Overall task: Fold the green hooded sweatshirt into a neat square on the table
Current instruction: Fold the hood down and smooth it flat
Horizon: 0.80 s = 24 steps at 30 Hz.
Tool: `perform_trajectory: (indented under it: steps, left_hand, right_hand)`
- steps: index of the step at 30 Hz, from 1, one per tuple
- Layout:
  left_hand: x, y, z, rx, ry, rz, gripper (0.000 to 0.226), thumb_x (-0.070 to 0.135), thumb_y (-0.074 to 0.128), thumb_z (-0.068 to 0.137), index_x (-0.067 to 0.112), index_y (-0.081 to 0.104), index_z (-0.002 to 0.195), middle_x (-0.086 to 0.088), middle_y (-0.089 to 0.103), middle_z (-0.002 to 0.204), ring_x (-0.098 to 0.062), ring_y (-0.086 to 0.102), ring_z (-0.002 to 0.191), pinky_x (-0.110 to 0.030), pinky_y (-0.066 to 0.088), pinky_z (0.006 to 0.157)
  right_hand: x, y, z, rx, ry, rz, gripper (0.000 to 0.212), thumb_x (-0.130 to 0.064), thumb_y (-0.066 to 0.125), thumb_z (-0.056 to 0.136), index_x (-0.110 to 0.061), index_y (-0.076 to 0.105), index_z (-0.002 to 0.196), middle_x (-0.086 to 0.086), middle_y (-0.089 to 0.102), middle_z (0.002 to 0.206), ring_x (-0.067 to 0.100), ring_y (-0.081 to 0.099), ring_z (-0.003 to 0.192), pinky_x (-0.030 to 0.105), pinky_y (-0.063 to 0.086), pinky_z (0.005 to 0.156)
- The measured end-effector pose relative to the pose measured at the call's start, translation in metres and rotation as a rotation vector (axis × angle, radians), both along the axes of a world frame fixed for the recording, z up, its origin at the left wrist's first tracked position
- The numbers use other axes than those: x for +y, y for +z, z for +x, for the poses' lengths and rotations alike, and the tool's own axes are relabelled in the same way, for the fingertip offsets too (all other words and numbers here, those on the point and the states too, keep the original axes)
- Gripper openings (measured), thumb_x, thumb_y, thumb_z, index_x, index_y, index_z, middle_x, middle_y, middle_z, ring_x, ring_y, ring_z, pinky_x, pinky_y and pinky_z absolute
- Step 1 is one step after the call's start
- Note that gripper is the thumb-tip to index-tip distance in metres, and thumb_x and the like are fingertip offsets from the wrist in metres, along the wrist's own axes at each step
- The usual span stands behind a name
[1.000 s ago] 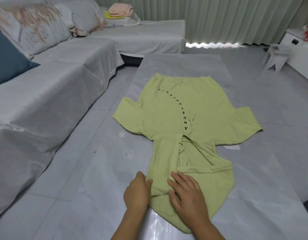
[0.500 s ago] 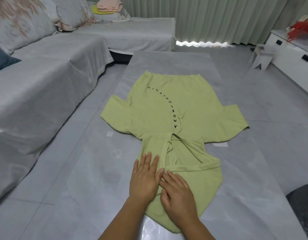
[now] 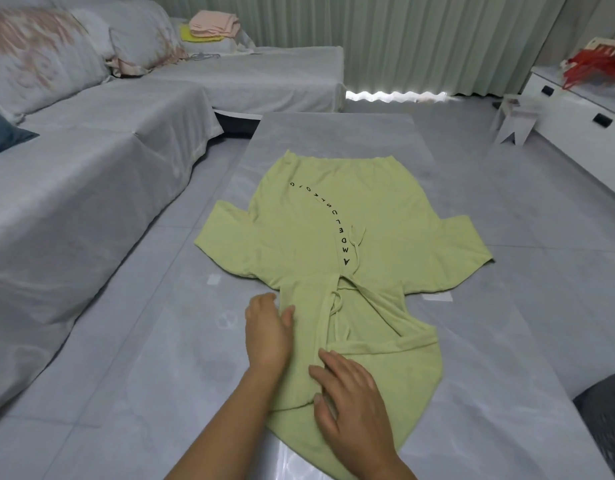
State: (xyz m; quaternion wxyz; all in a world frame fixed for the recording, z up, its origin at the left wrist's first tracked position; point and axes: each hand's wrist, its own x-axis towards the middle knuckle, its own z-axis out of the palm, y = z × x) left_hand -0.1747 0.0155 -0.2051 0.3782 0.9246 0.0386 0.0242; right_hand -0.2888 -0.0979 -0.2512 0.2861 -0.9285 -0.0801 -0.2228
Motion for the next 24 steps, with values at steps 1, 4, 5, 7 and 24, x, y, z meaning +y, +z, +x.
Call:
perform_trajectory:
  steps: [1, 4, 5, 7, 24]
  left_hand:
    - [0.0, 0.002, 0.014, 0.099, 0.068, -0.071, 0.043, 0.03, 0.05, 0.092, 0.001, 0.046, 0.125, -0.015, 0.048, 0.129, -0.03, 0.047, 0.117, -0.036, 0.04, 0.093]
    - [-0.006, 0.003, 0.046, 0.271, 0.107, -0.094, 0.042, 0.036, 0.049, 0.091, -0.001, 0.053, 0.111, -0.017, 0.056, 0.118, -0.033, 0.054, 0.106, -0.034, 0.043, 0.082]
    - [-0.01, 0.003, 0.053, 0.29, 0.101, -0.067, 0.039, 0.034, 0.047, 0.092, -0.001, 0.054, 0.108, -0.016, 0.058, 0.115, -0.033, 0.055, 0.103, -0.032, 0.041, 0.078]
    - [-0.012, 0.0, 0.061, 0.278, 0.13, -0.028, 0.029, 0.027, 0.042, 0.095, 0.002, 0.054, 0.1, -0.015, 0.061, 0.108, -0.031, 0.056, 0.095, -0.031, 0.038, 0.072]
    - [-0.002, -0.038, -0.017, -0.018, -0.511, 0.48, 0.111, 0.078, -0.027, 0.061, 0.018, 0.009, 0.148, 0.001, -0.012, 0.151, -0.019, -0.002, 0.145, -0.03, -0.011, 0.113]
  right_hand:
    - [0.0, -0.001, 0.001, -0.008, 0.008, -0.014, 0.027, -0.029, 0.051, 0.077, -0.027, 0.064, 0.101, -0.004, 0.064, 0.12, 0.009, 0.048, 0.118, 0.03, 0.034, 0.098]
    - [-0.001, -0.005, 0.003, -0.019, 0.004, -0.016, 0.024, -0.032, 0.053, 0.076, -0.028, 0.068, 0.093, -0.006, 0.068, 0.115, 0.008, 0.05, 0.116, 0.031, 0.035, 0.097]
    - [-0.001, -0.006, 0.003, -0.022, 0.0, -0.011, 0.023, -0.034, 0.053, 0.076, -0.028, 0.069, 0.092, -0.007, 0.068, 0.114, 0.007, 0.051, 0.116, 0.03, 0.035, 0.096]
    - [-0.001, -0.007, 0.004, -0.035, -0.005, -0.009, 0.023, -0.036, 0.054, 0.076, -0.028, 0.069, 0.091, -0.007, 0.068, 0.113, 0.006, 0.051, 0.115, 0.03, 0.036, 0.096]
    - [-0.001, -0.005, 0.005, -0.026, -0.01, 0.006, 0.024, -0.02, 0.052, 0.069, -0.026, 0.069, 0.086, -0.008, 0.07, 0.109, 0.009, 0.059, 0.11, 0.031, 0.038, 0.096]
